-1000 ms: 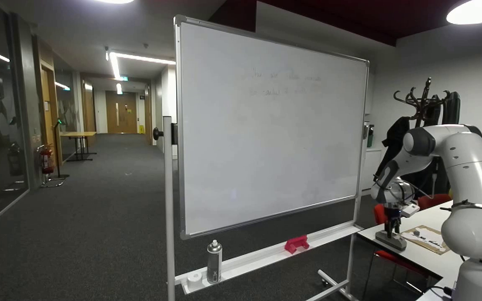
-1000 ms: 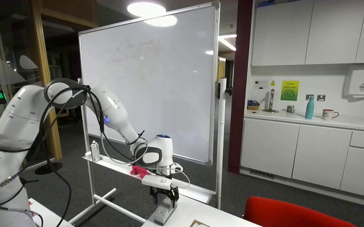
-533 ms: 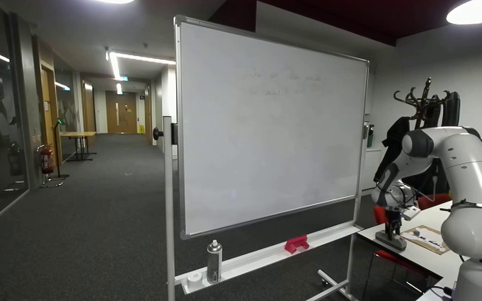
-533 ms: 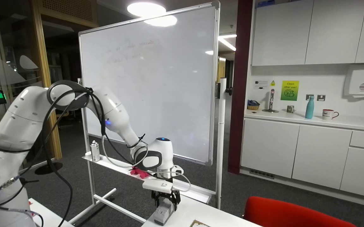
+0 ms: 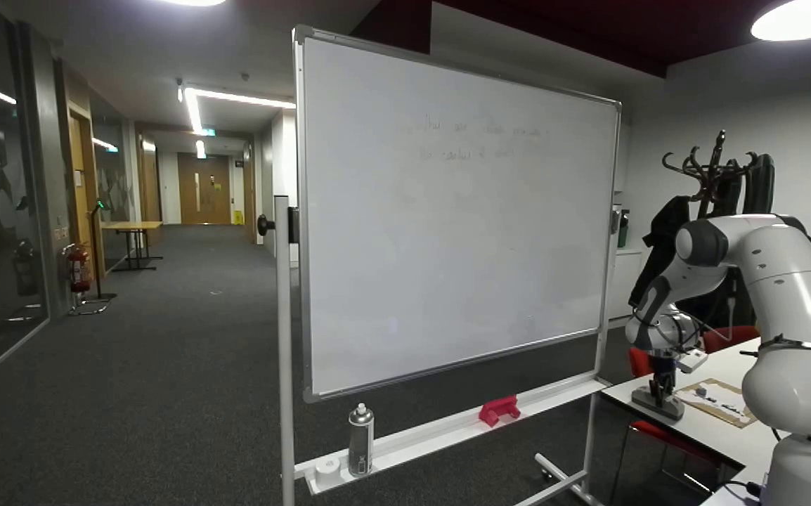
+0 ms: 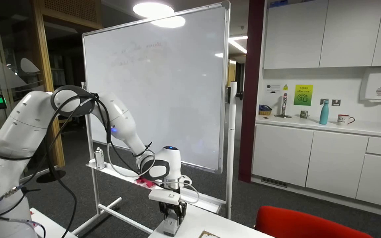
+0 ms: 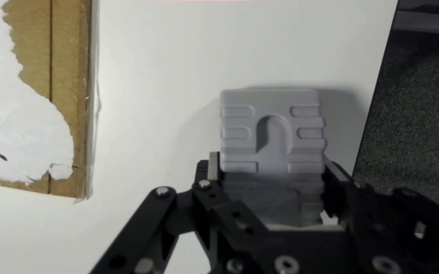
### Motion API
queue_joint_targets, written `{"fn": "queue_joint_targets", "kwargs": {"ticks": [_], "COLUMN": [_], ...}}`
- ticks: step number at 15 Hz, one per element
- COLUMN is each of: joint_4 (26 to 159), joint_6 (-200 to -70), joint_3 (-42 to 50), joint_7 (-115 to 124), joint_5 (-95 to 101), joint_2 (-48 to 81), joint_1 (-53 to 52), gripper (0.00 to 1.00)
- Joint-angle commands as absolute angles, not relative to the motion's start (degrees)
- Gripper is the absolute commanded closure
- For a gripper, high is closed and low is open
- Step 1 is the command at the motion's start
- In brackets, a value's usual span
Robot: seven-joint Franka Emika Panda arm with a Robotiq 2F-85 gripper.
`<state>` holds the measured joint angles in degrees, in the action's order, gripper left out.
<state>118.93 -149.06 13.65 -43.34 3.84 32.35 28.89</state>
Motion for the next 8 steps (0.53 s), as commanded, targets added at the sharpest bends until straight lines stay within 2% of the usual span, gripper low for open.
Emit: {"fn": "queue_joint_targets", "kwargs": {"ticks": [1,8], "joint_4": [119.44,124.35], "joint_6": [-150.5,-150.98], "joint_3": [13.34,12.31], "joint_7": [-43.43,-45.1], "joint_5": [5.57,4.96], "joint_2": [31.49,23.69], "joint_1": [29.45,29.32], "gripper": [0.65,0.65]}}
